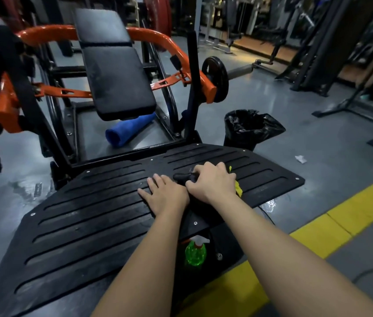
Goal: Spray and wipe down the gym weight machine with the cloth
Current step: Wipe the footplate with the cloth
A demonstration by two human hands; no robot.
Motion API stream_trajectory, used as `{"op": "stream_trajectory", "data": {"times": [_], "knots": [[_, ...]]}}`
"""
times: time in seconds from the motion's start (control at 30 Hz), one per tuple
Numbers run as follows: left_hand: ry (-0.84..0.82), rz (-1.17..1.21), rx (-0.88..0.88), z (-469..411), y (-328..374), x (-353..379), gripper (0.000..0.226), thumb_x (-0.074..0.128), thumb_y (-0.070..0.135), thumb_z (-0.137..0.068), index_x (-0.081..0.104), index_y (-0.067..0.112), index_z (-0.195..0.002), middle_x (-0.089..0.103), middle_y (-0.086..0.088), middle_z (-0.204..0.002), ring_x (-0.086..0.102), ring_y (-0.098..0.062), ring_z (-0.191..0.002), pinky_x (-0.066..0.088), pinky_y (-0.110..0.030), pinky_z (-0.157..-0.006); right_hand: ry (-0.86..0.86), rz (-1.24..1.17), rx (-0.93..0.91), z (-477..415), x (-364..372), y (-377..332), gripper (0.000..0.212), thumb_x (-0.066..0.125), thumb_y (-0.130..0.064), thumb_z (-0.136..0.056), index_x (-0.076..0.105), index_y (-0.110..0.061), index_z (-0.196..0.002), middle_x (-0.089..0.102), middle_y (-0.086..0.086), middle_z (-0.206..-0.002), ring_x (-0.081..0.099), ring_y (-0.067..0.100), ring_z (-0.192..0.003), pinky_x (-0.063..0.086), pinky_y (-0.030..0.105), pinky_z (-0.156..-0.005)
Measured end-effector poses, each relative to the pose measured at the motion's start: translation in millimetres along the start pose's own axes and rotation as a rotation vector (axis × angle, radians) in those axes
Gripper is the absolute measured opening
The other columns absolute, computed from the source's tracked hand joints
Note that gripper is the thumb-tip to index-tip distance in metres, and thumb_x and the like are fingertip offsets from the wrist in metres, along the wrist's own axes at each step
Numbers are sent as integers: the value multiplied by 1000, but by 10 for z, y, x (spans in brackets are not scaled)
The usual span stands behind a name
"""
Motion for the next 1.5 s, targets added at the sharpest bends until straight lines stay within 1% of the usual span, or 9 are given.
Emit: {"op": "stream_trajectory", "data": {"times": [0.57,0.7,0.77,0.83,0.97,1.07,1.2,1.37,1.5], "knots": [[-37,7,0,-56,-5,1,57,14,33,-109,11,18,-164,-2,-1,-172,-8,-23,-158,-8,-60,-122,62,20,-43,-149,111,27,45,52,-57,-85,64,-36,-123,58,-4,-131,42,29,-128,35,55,-95],[-89,110,62,-27,-15,-123,55,26,34,-108,23,22,-162,5,0,-172,-2,-21,-158,-8,-60,-122,64,-2,-72,-167,104,73,46,52,-59,-85,65,-36,-123,59,-3,-130,43,30,-127,37,55,-99],[-96,322,112,66,-153,-299,52,39,28,-108,31,22,-160,15,-3,-171,15,-20,-157,3,-42,-124,56,-19,-102,-153,85,107,49,53,-61,-85,63,-36,-126,58,-2,-133,43,31,-128,36,55,-101],[25,444,98,226,-485,-534,49,49,24,-106,43,22,-155,41,-7,-160,42,-23,-144,29,-27,-114,31,-28,-124,-124,54,128,51,53,-62,-86,61,-35,-128,58,-1,-134,43,31,-129,35,55,-102],[276,238,-166,664,-1407,-853,37,49,29,-101,62,22,-134,64,-9,-136,59,-30,-124,47,-39,-105,49,-148,-190,23,-62,163,39,57,-60,-86,56,-32,-114,61,-1,-107,48,30,-123,37,52,-103],[249,49,-431,1011,-1995,-852,44,44,36,-101,54,13,-137,56,-18,-142,52,-38,-129,43,-49,-108,13,-132,-401,313,-112,-22,39,57,-61,-87,58,-30,-111,55,0,-93,56,31,-116,42,43,-97],[167,56,-666,1288,-2253,-660,74,27,58,-104,18,10,-160,23,-25,-162,26,-44,-147,29,-53,-117,-105,-141,-545,751,-89,-381,43,55,-64,-88,59,-32,-117,67,4,-114,56,33,-119,45,44,-101],[163,102,-701,1338,-2246,-693,78,25,58,-103,12,10,-163,20,-25,-162,25,-42,-147,31,-50,-115,-178,-182,-610,948,37,-441,41,61,-63,-82,54,-36,-111,62,-5,-104,53,28,-118,45,48,-103],[164,107,-699,1334,-2275,-672,76,24,59,-101,10,17,-163,21,-24,-161,27,-40,-145,33,-46,-113,-266,-300,-697,813,82,-379,33,73,-53,-83,60,-36,-109,71,-11,-104,64,16,-104,50,35,-93]]}}
Point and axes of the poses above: each hand's wrist, its own z-axis away from the middle knuckle, its own x-axis out of the palm, y = z × x, the point moved 1 cm from there along -z, towards the middle knuckle
